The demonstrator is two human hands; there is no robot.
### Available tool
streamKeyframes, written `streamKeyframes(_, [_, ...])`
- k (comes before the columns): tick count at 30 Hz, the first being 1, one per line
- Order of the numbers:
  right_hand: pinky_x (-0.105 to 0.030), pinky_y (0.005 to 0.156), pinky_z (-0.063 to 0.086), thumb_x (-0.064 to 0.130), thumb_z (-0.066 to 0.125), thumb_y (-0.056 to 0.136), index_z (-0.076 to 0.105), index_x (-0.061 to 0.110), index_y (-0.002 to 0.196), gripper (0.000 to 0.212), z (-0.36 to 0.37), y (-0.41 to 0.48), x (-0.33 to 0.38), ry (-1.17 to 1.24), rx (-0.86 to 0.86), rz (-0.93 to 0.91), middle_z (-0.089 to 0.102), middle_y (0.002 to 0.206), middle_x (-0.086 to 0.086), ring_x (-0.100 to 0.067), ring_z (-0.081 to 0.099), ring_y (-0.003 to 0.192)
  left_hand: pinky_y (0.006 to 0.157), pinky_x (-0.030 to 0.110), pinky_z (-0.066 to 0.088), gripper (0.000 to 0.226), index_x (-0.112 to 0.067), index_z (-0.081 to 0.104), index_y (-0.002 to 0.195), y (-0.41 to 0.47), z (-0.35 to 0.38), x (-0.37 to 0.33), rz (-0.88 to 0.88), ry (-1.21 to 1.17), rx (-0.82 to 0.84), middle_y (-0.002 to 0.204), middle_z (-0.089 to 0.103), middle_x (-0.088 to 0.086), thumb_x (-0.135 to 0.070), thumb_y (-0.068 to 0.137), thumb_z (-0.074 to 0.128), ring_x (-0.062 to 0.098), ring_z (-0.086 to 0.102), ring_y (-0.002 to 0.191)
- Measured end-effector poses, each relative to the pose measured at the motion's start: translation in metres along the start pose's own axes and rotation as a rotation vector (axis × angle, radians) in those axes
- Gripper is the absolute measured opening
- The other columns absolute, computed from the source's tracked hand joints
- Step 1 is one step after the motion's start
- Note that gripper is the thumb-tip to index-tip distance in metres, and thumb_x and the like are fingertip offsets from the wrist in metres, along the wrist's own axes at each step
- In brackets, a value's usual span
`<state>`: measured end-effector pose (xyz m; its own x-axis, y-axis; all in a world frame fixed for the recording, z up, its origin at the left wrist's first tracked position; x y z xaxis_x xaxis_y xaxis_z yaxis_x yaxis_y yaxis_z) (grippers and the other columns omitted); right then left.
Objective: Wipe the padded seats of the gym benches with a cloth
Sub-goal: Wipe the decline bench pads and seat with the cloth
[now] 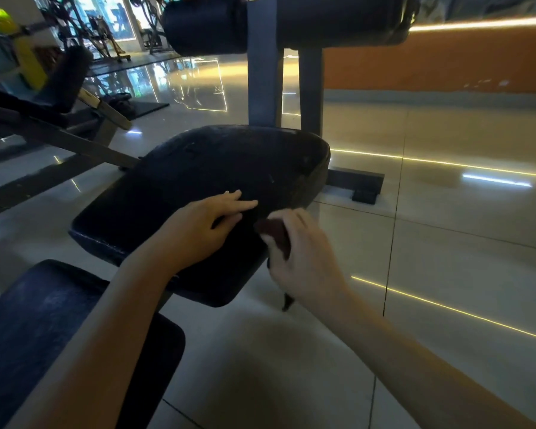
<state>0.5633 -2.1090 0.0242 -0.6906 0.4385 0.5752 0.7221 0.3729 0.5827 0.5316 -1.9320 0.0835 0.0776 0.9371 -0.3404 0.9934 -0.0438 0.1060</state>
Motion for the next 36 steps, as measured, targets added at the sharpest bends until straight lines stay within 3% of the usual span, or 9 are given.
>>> streamKeyframes(4, [-0.010, 0.063, 0.031, 0.020, 0.063, 0.089, 0.059, 0.017, 0.113, 0.025, -0.002, 0.009, -0.013, -0.163, -0.021, -0.090, 0.051, 0.107, 0.000, -0.006, 0.047, 0.080, 0.115, 0.033, 0.017, 0.040, -0.047, 0.042, 0.139, 0.000, -0.001, 0.001, 0.000, -0.021, -0.013, 0.156, 0.030, -0.015, -0.029, 0.103, 0.043, 0.004, 0.021, 0.144])
streamKeyframes(7, [-0.012, 0.067, 0.028, 0.022, 0.059, 0.095, 0.054, 0.017, 0.120, 0.026, -0.013, 0.045, -0.045, -0.180, -0.092, 0.199, 0.049, 0.114, -0.003, -0.012, 0.049, 0.093, 0.116, 0.036, 0.018, 0.040, -0.048, 0.041, 0.139, 0.000, 0.001, 0.002, 0.010, -0.011, -0.010, 0.156, 0.030, -0.014, -0.030, 0.103, 0.042, 0.005, 0.022, 0.145])
streamKeyframes(9, [-0.011, 0.069, 0.028, 0.025, 0.057, 0.098, 0.054, 0.016, 0.121, 0.025, -0.012, 0.048, -0.058, -0.142, -0.109, 0.279, 0.051, 0.112, -0.002, -0.015, 0.052, 0.098, 0.116, 0.035, 0.018, 0.040, -0.047, 0.041, 0.139, -0.001, 0.003, 0.003, 0.015, -0.010, -0.009, 0.156, 0.030, -0.013, -0.030, 0.103, 0.041, 0.006, 0.022, 0.145])
streamKeyframes(15, [-0.003, 0.077, 0.035, 0.021, 0.062, 0.094, 0.059, 0.015, 0.112, 0.019, 0.006, -0.005, -0.028, -0.033, -0.053, -0.009, 0.054, 0.102, 0.003, 0.002, 0.043, 0.083, 0.117, 0.036, 0.018, 0.040, -0.050, 0.040, 0.137, -0.001, 0.001, 0.003, 0.014, -0.021, -0.008, 0.157, 0.028, -0.015, -0.030, 0.103, 0.041, 0.002, 0.019, 0.143])
streamKeyframes(17, [-0.001, 0.079, 0.034, 0.021, 0.063, 0.093, 0.059, 0.015, 0.113, 0.021, 0.005, -0.001, -0.028, -0.022, -0.093, -0.014, 0.050, 0.103, 0.006, 0.005, 0.043, 0.081, 0.117, 0.035, 0.017, 0.040, -0.052, 0.040, 0.135, -0.001, 0.000, 0.004, 0.016, -0.041, -0.004, 0.155, 0.028, -0.018, -0.030, 0.102, 0.042, -0.005, 0.016, 0.137])
streamKeyframes(23, [0.005, 0.076, 0.029, 0.025, 0.058, 0.098, 0.057, 0.013, 0.118, 0.024, -0.001, 0.051, -0.048, 0.063, -0.322, 0.303, 0.055, 0.111, -0.003, 0.006, 0.043, 0.081, 0.116, 0.032, 0.016, 0.039, -0.057, 0.039, 0.129, 0.000, 0.003, 0.003, 0.032, -0.090, -0.011, 0.154, 0.028, -0.022, -0.029, 0.101, 0.043, -0.008, 0.014, 0.136])
streamKeyframes(29, [-0.001, 0.084, 0.035, 0.021, 0.064, 0.093, 0.061, 0.013, 0.116, 0.024, 0.016, -0.003, -0.014, 0.119, -0.214, 0.016, 0.055, 0.108, -0.001, 0.009, 0.046, 0.090, 0.112, 0.025, 0.016, 0.039, -0.055, 0.037, 0.131, -0.001, 0.005, 0.009, 0.059, -0.092, -0.017, 0.155, 0.026, -0.021, -0.029, 0.102, 0.042, -0.010, 0.012, 0.136])
streamKeyframes(32, [-0.006, 0.079, 0.040, 0.020, 0.064, 0.091, 0.065, 0.009, 0.110, 0.022, 0.017, -0.008, -0.009, 0.122, -0.189, -0.135, 0.055, 0.104, -0.003, 0.003, 0.047, 0.087, 0.111, 0.025, 0.015, 0.040, -0.056, 0.036, 0.130, -0.001, 0.004, 0.008, 0.046, -0.084, -0.009, 0.154, 0.024, -0.023, -0.028, 0.102, 0.041, -0.010, 0.011, 0.136])
streamKeyframes(36, [-0.003, 0.082, 0.037, 0.017, 0.065, 0.090, 0.064, 0.010, 0.113, 0.025, 0.010, 0.030, -0.039, 0.012, -0.282, -0.036, 0.052, 0.109, -0.006, -0.002, 0.046, 0.092, 0.113, 0.028, 0.014, 0.042, -0.057, 0.035, 0.130, 0.000, 0.004, 0.004, 0.041, -0.088, -0.003, 0.154, 0.023, -0.023, -0.026, 0.102, 0.041, -0.008, 0.010, 0.137])
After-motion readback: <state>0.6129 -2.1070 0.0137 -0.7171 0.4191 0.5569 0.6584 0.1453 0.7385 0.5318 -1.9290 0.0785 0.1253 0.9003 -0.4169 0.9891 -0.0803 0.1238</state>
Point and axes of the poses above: each hand's wrist, its own y-axis towards the middle knuckle, its own z-axis out of the palm, x = y × z, the point moved 1 cm from there along y, towards the middle knuckle
